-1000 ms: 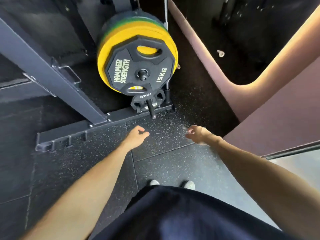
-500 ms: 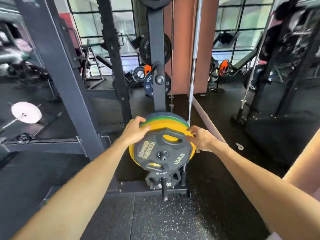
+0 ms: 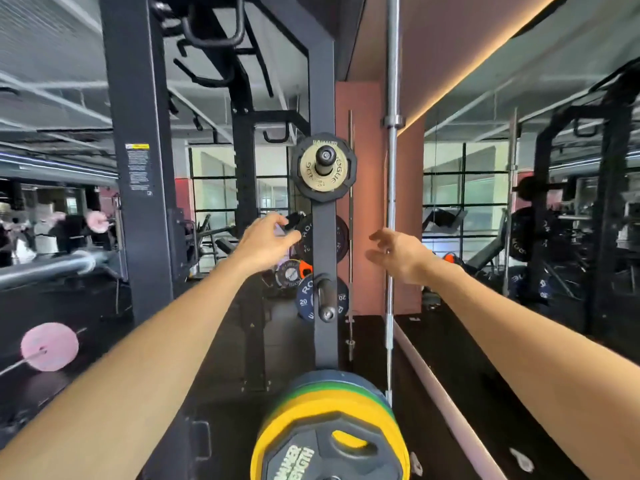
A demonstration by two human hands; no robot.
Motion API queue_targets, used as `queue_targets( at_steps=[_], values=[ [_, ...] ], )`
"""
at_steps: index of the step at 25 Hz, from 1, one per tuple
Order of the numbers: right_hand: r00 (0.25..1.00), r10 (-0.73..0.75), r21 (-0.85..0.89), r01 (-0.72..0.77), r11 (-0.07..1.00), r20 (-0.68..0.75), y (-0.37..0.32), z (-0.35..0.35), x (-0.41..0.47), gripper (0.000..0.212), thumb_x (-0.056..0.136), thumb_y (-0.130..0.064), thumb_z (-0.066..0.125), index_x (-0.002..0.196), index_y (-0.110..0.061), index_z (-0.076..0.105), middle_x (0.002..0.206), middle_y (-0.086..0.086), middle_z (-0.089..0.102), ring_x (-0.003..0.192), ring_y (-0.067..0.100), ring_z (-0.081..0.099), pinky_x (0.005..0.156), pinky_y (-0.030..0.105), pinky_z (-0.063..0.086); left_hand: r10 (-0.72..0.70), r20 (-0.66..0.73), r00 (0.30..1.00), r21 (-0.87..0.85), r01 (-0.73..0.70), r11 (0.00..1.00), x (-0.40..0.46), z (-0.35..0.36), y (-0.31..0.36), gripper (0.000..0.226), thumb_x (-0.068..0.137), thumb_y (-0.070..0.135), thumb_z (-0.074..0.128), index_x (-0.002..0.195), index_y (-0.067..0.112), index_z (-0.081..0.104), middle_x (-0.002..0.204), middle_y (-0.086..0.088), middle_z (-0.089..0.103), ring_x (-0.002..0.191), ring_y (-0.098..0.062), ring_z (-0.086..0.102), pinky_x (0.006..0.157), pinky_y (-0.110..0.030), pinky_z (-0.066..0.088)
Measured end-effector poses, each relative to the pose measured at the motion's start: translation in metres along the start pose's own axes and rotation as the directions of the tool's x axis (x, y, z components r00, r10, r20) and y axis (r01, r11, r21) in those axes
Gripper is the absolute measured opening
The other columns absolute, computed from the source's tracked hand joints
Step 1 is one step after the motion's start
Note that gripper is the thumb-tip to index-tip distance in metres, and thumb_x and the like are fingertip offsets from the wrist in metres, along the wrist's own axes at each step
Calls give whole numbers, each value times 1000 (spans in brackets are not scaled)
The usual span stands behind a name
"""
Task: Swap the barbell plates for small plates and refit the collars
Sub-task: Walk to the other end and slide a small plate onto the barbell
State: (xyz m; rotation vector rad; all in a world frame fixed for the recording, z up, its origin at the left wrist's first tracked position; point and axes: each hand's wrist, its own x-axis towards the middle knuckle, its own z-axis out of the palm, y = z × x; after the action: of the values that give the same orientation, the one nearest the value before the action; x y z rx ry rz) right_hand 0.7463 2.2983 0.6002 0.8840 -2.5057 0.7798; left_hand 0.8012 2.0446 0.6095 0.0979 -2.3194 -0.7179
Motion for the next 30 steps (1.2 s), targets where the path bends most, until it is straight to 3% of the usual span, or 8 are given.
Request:
queue_targets(
  at_steps=[9, 19, 23, 26, 28, 30],
  values=[
    [988, -21, -74, 9, 997, -156, -9, -74, 70, 50, 94, -36, 54, 136, -10, 46, 134, 14, 56, 118, 30, 55, 95, 31, 42, 84, -121, 989, 96, -72, 993, 62, -43, 52, 45, 93, 44, 54, 131, 20, 50, 138, -7, 50, 123, -26, 50, 97, -35, 39],
    [985, 12, -54, -21, 998, -170, 29, -29, 173, 44, 96, -32, 51, 132, -5, 50, 130, 15, 59, 116, 31, 56, 98, 35, 44, 38, -123, 992, 133, -21, 991, 174, -1, -8, 40, 95, 43, 49, 126, 18, 51, 117, -9, 64, 107, -27, 58, 95, -43, 47],
    [978, 10, -53, -21, 998, -209, 39, -13, 242, 41, 96, -30, 51, 128, -5, 53, 128, 14, 60, 115, 31, 56, 94, 33, 44, 80, -135, 988, 143, -61, 988, 240, 20, -27, 42, 97, 42, 46, 132, 18, 49, 118, -8, 63, 108, -26, 57, 91, -35, 44],
    [972, -1, -36, -7, 999, -235, 42, -6, 288, 28, 96, -28, 50, 104, -4, 63, 105, 15, 66, 97, 32, 60, 79, 32, 44, 118, -125, 985, 92, -106, 990, 278, 34, -34, 37, 99, 40, 44, 128, 17, 53, 105, -3, 64, 90, -20, 56, 78, -30, 41],
    [973, -9, -32, 1, 999, -232, 46, 1, 314, 30, 97, -22, 44, 80, -2, 57, 83, 16, 61, 80, 31, 55, 70, 36, 42, 146, -111, 983, 68, -139, 988, 302, 47, -40, 34, 100, 40, 44, 116, 15, 59, 82, 3, 61, 76, -17, 54, 67, -30, 39],
    [980, 14, -32, -21, 999, -200, 49, 9, 335, 32, 100, -22, 40, 74, -7, 51, 80, 15, 53, 78, 28, 47, 71, 36, 39, 143, -126, 982, 59, -137, 989, 319, 59, -42, 32, 99, 42, 44, 99, 15, 60, 71, 3, 55, 74, -24, 52, 62, -31, 34]
  ],
)
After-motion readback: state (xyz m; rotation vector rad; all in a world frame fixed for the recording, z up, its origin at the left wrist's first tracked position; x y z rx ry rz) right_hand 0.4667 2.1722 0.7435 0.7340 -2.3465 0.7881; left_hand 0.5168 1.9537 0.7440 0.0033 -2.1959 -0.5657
